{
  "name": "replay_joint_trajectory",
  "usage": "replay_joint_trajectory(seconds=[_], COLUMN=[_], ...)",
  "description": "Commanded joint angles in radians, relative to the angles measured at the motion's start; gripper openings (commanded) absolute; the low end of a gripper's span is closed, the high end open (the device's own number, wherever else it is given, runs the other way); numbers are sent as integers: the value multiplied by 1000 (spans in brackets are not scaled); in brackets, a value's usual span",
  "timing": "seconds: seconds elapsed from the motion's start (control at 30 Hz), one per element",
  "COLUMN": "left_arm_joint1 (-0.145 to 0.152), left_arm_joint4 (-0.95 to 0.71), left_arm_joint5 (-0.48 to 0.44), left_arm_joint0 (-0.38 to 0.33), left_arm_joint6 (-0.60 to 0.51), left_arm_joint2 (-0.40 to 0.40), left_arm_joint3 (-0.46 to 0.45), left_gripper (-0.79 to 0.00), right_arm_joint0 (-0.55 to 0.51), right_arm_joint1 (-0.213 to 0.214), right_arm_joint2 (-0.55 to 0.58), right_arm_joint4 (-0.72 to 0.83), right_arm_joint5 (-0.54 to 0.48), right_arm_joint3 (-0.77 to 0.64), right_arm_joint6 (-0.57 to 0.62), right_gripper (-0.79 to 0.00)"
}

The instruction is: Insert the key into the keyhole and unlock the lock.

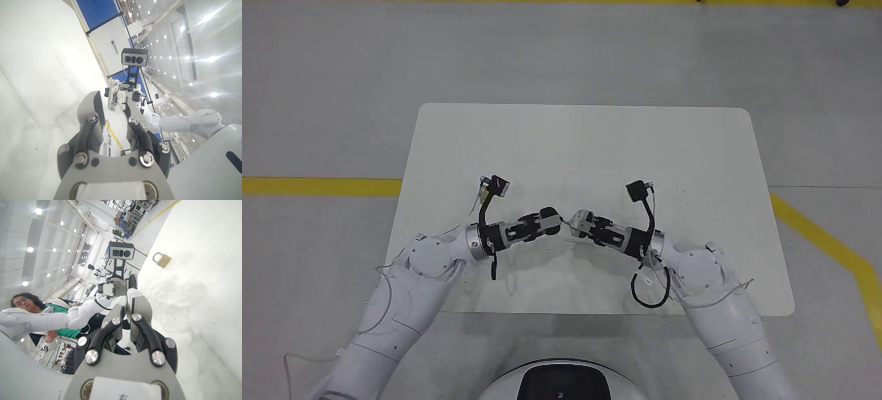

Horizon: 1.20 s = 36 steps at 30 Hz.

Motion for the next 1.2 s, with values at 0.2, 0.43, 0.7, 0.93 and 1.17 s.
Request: replay_joint_trajectory(seconds=[0.2, 0.43, 0.7, 0.93, 1.17], left_arm_joint1=[63, 96, 78, 57, 43], left_arm_joint4=[284, 838, 1267, 1314, 1268], left_arm_joint5=[-59, 89, 338, 402, 372], left_arm_joint0=[163, 453, 462, 244, 114], left_arm_joint6=[70, 273, 526, 541, 488], left_arm_joint2=[-257, -516, -401, -275, -211], left_arm_joint3=[-229, -536, -470, -262, -120], left_gripper=[0, 0, 0, 0, -83], right_arm_joint0=[-21, -27, -27, -27, -27], right_arm_joint1=[14, 18, 18, 18, 18], right_arm_joint2=[121, 149, 149, 149, 149], right_arm_joint4=[57, 74, 74, 74, 74], right_arm_joint5=[-52, -52, -52, -52, -52], right_arm_joint3=[18, 18, 18, 18, 18], right_arm_joint6=[-121, -148, -148, -148, -148], right_gripper=[-785, -785, -785, -785, -785])
